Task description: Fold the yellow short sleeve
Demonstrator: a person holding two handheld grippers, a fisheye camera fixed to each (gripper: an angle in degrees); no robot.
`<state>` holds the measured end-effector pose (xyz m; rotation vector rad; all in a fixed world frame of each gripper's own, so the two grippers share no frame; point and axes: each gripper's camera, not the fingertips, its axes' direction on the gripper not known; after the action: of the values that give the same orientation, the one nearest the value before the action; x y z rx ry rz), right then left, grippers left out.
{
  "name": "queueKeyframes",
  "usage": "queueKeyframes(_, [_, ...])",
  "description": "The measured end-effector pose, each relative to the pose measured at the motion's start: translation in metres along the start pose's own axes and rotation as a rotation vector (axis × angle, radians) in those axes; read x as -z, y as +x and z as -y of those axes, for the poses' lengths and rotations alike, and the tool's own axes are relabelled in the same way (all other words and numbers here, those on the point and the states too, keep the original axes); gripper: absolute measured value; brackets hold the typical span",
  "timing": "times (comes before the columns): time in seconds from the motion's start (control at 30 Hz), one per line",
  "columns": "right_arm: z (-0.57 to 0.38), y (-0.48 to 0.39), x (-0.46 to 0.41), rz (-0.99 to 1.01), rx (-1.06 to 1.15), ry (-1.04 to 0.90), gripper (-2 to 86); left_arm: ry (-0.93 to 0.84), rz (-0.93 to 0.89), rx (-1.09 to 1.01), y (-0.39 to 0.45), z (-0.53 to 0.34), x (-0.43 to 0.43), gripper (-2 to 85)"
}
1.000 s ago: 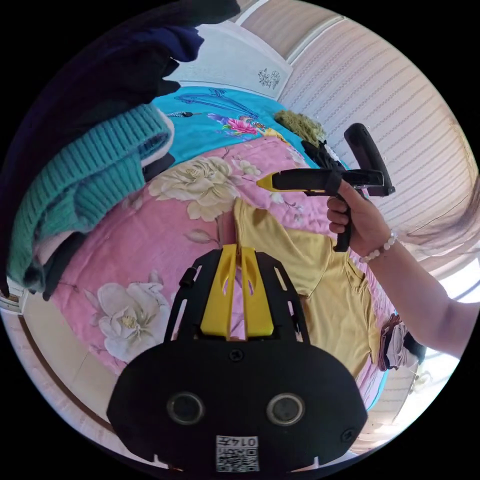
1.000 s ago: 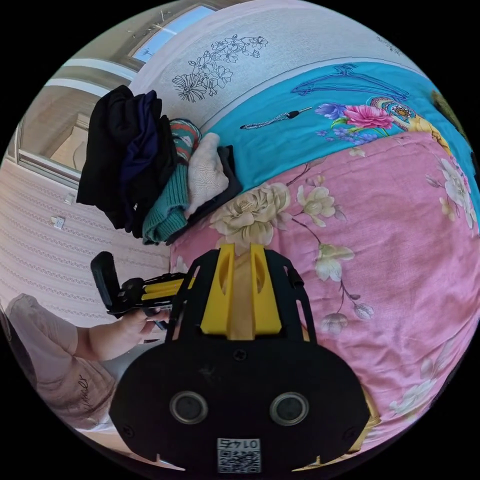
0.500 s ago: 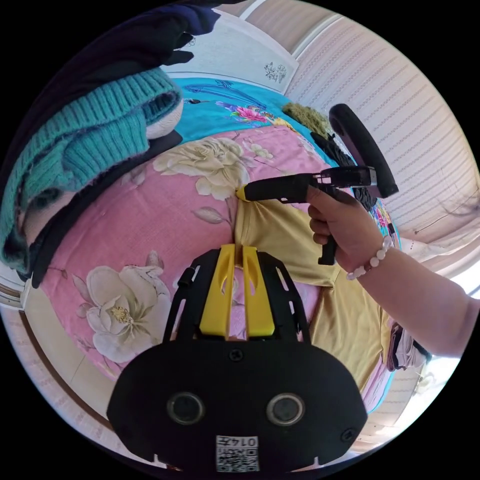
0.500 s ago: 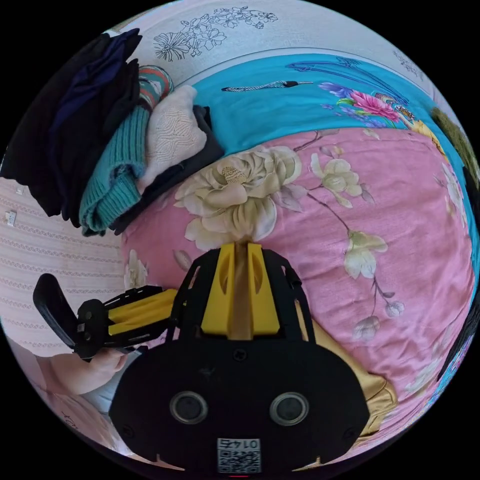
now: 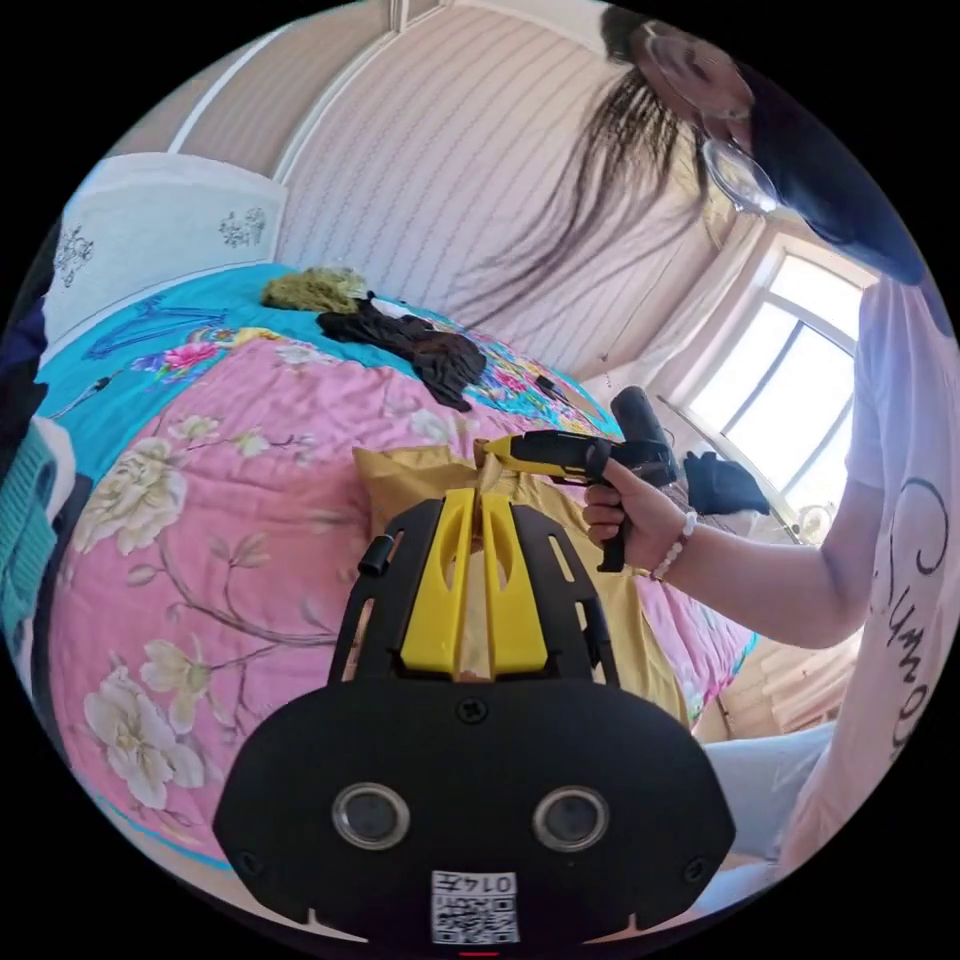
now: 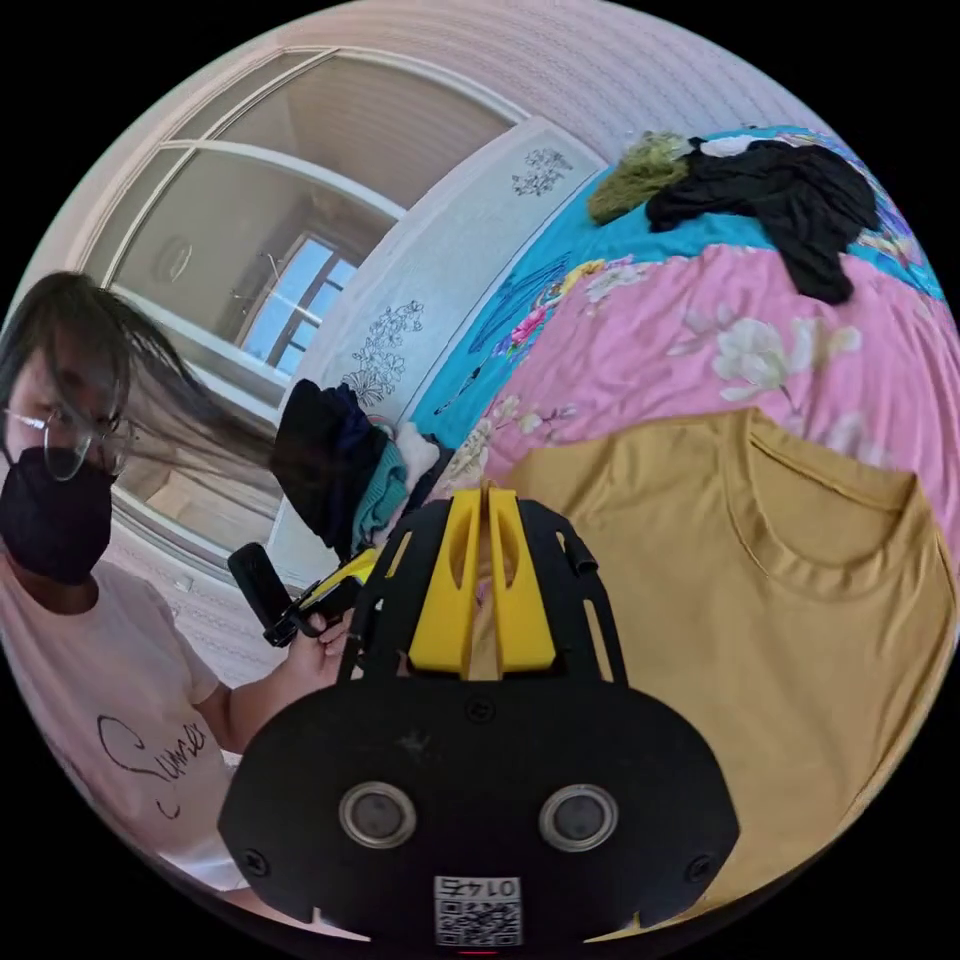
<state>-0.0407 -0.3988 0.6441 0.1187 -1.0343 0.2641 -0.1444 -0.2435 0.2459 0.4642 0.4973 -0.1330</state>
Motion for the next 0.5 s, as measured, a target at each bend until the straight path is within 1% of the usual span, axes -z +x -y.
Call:
queueKeyframes(0.1, [-0.020,0.000,0.058,-0.093,-0.031,0.038,0.7,-0.062,-0.044,0.008,0.018,-0.017,-0.032,-1.0])
queueKeyframes(0.17, [-0.027,0.004,0.082,-0.152,-0.066,0.028,0.8,-0.143,-0.056,0.017,0.028,-0.038,-0.064,-1.0])
queueKeyframes(0.27, [-0.040,0.019,0.106,-0.186,-0.158,-0.001,1.3,-0.220,-0.047,0.043,0.029,-0.060,-0.091,-1.0])
queueKeyframes(0.3, [-0.043,0.025,0.109,-0.226,-0.202,-0.059,1.7,-0.233,-0.040,0.051,0.027,-0.063,-0.094,-1.0])
queueKeyframes(0.37, [-0.048,0.029,0.117,-0.271,-0.260,-0.118,2.2,-0.269,0.008,0.060,0.021,-0.073,-0.103,-0.8])
queueKeyframes(0.4, [-0.051,0.027,0.125,-0.289,-0.282,-0.137,2.4,-0.288,0.064,0.050,0.016,-0.076,-0.106,-0.7])
queueKeyframes(0.5, [-0.048,0.009,0.149,-0.347,-0.306,-0.111,3.0,-0.299,0.212,0.013,0.007,-0.081,-0.114,0.1])
